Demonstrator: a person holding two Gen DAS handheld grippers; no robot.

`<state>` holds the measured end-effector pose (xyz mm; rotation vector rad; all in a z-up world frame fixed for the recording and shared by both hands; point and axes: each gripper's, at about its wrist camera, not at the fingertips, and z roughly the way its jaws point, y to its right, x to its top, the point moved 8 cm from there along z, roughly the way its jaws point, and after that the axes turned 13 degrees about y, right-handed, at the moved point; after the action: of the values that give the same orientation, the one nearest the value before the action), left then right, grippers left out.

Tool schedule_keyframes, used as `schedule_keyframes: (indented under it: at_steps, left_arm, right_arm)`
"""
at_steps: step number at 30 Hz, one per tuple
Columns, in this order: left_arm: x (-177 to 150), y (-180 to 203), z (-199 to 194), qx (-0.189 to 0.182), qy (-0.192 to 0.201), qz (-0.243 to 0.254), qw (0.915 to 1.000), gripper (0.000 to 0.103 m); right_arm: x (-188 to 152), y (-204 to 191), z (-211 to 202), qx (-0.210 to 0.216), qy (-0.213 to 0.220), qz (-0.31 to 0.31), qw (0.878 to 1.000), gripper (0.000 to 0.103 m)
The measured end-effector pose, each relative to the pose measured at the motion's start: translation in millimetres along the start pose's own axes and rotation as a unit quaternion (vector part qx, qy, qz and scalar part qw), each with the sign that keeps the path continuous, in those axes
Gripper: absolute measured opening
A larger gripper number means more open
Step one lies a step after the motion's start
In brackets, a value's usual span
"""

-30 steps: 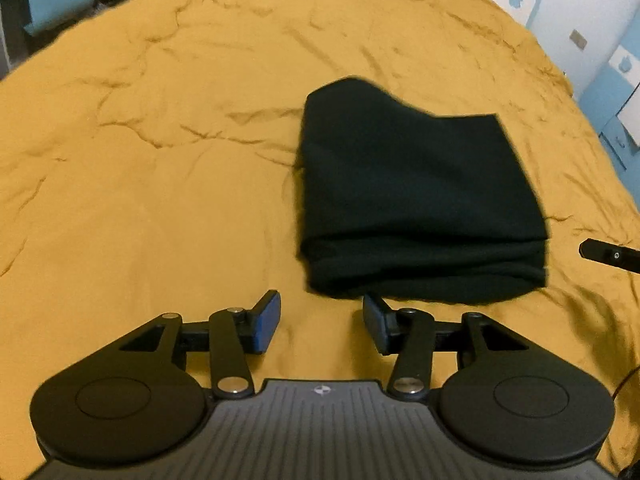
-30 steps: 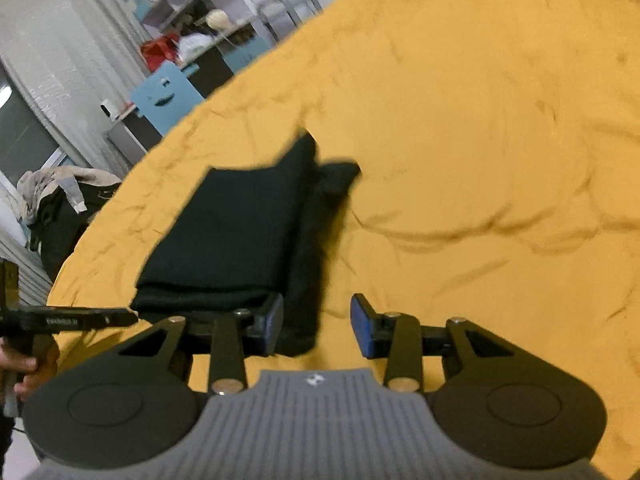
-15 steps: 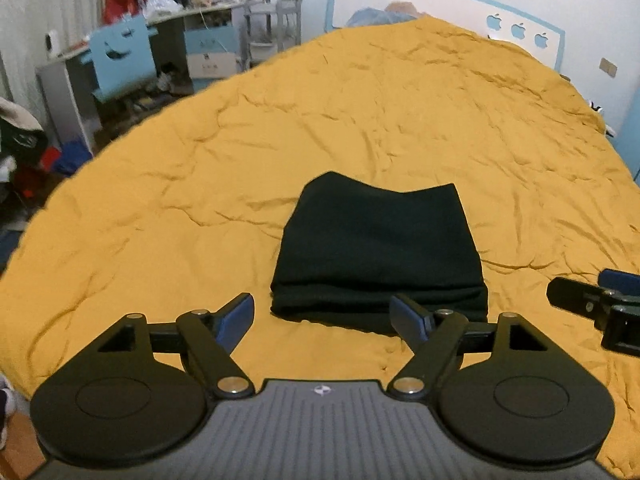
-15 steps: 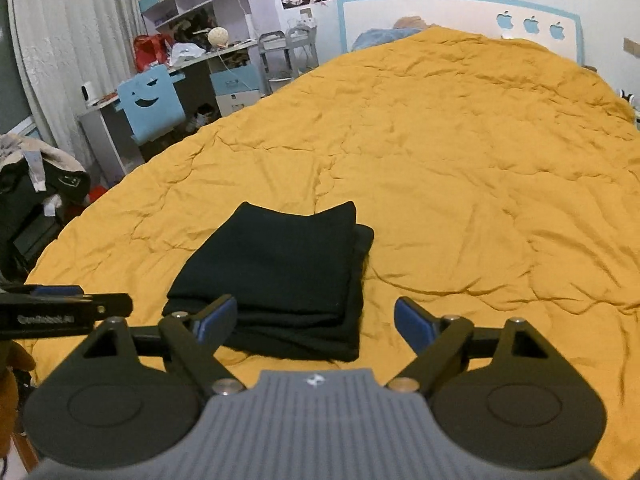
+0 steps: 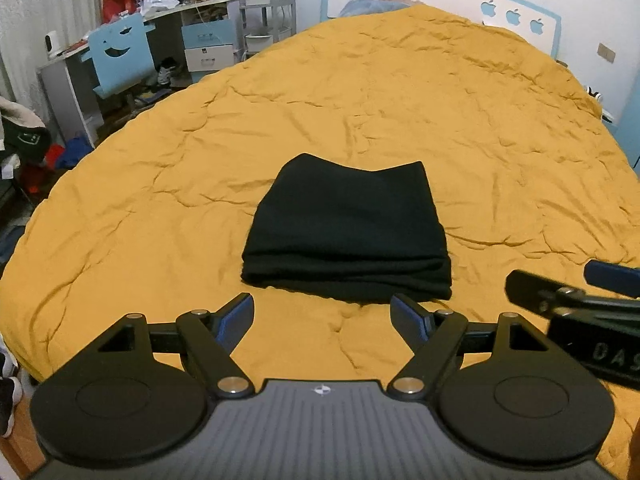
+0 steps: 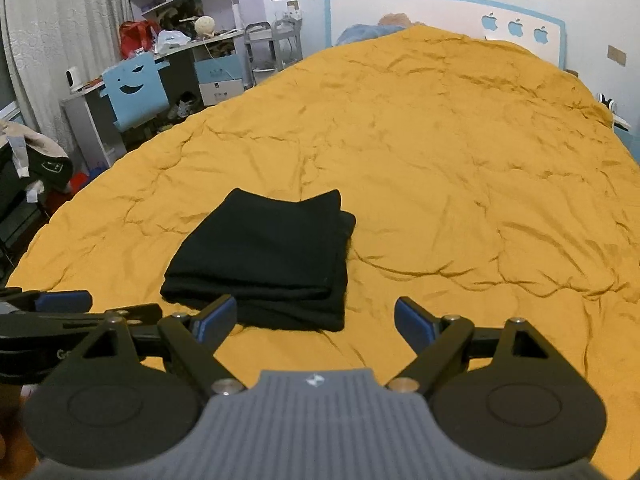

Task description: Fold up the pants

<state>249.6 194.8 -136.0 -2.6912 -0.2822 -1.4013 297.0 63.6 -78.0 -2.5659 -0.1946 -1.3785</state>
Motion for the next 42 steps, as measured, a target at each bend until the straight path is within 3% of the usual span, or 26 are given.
schedule_keyframes:
  at_steps: [42]
  left_arm:
    - [-3.6,8.9,-10.4,0.003,-0.004,0.007,1.0,0.091]
  right_arm:
    - [-5.2,10.2,-6.1,-0.013,-0.017,0.021,1.0,0.082]
